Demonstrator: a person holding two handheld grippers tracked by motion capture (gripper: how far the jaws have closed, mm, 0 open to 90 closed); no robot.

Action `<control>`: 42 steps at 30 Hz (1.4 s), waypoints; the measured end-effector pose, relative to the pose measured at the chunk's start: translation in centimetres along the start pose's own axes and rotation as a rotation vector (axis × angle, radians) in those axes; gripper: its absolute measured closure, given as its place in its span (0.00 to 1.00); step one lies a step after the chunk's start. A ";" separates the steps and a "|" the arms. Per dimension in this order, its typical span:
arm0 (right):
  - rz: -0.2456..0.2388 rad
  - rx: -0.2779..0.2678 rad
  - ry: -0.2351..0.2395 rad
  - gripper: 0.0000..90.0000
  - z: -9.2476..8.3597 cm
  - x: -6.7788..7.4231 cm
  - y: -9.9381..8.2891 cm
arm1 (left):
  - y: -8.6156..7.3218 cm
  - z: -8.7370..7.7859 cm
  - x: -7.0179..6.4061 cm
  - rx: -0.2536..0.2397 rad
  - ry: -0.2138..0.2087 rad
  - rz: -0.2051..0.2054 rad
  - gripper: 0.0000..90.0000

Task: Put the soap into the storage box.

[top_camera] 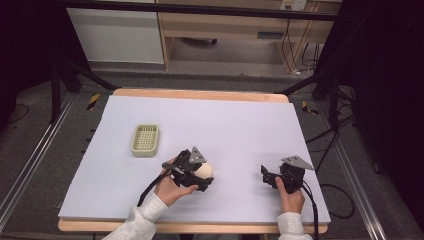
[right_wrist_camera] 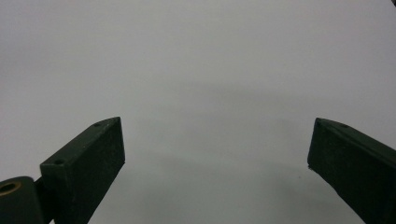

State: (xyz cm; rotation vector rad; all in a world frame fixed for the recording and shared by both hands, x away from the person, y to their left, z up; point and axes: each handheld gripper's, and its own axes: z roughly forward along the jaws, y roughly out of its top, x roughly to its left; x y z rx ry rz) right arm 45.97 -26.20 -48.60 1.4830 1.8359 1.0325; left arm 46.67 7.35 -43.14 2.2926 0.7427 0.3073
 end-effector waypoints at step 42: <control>-0.003 -0.003 -0.005 0.05 0.0 0.0 0.0 | -2.6 -5.1 5.0 -0.016 0.085 -0.084 0.26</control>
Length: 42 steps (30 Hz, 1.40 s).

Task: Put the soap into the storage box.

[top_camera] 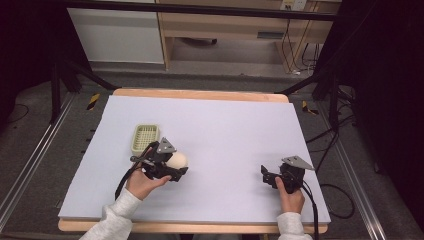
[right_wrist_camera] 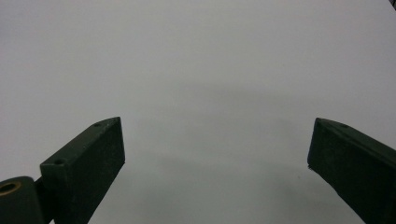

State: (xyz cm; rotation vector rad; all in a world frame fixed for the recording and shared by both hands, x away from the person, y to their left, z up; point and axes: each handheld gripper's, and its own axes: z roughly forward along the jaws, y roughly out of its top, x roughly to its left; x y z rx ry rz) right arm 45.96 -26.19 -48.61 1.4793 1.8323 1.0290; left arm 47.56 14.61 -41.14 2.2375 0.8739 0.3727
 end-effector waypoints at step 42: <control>0.001 0.001 0.002 0.05 0.0 0.0 0.0 | -0.1 -2.5 5.9 -0.018 0.119 -0.101 0.26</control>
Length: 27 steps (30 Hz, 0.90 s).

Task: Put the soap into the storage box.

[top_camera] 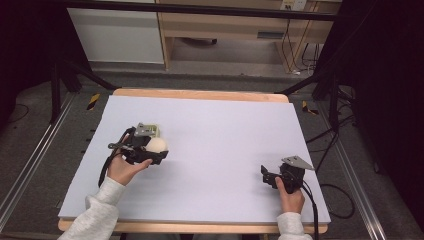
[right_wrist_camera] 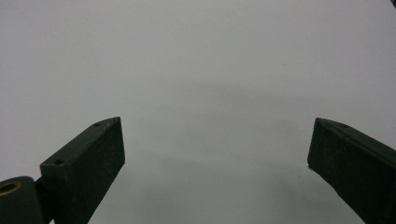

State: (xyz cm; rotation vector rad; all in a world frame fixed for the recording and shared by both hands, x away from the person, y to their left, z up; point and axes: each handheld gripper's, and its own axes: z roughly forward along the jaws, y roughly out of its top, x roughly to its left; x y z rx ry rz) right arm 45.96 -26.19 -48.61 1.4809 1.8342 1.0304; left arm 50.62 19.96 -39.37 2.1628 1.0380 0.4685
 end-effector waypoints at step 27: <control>0.001 0.002 0.003 0.05 0.0 0.0 0.0 | 1.1 0.7 3.2 -0.001 0.051 -0.060 0.26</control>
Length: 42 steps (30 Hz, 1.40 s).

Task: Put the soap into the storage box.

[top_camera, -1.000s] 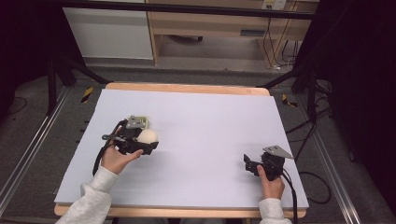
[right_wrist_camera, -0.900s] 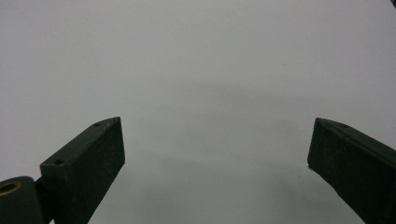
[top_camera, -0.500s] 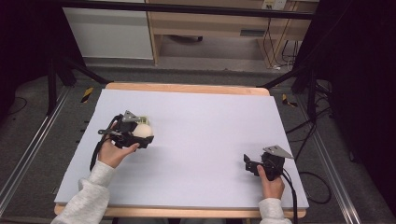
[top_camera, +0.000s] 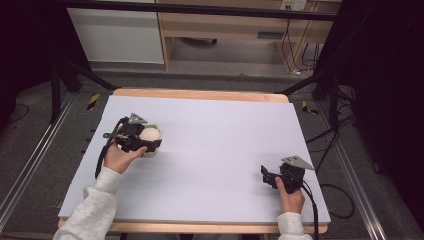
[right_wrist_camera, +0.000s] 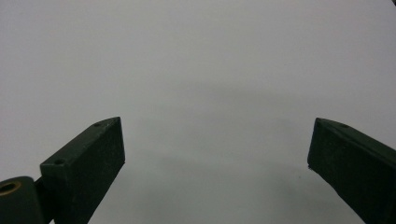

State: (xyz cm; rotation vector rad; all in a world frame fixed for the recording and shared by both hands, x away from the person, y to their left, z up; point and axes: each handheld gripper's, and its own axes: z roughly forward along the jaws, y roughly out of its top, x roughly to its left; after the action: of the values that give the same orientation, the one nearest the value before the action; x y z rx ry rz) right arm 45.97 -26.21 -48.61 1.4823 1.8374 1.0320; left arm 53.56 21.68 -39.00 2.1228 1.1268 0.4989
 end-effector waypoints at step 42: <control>0.002 -0.004 -0.001 0.05 0.0 -0.1 0.0 | -0.2 3.6 3.8 0.035 0.071 -0.082 0.26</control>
State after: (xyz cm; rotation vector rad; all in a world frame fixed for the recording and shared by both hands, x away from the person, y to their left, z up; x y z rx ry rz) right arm 45.99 -26.30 -48.64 1.4828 1.8324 1.0344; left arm 57.74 23.49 -41.59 2.0934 1.2662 0.5235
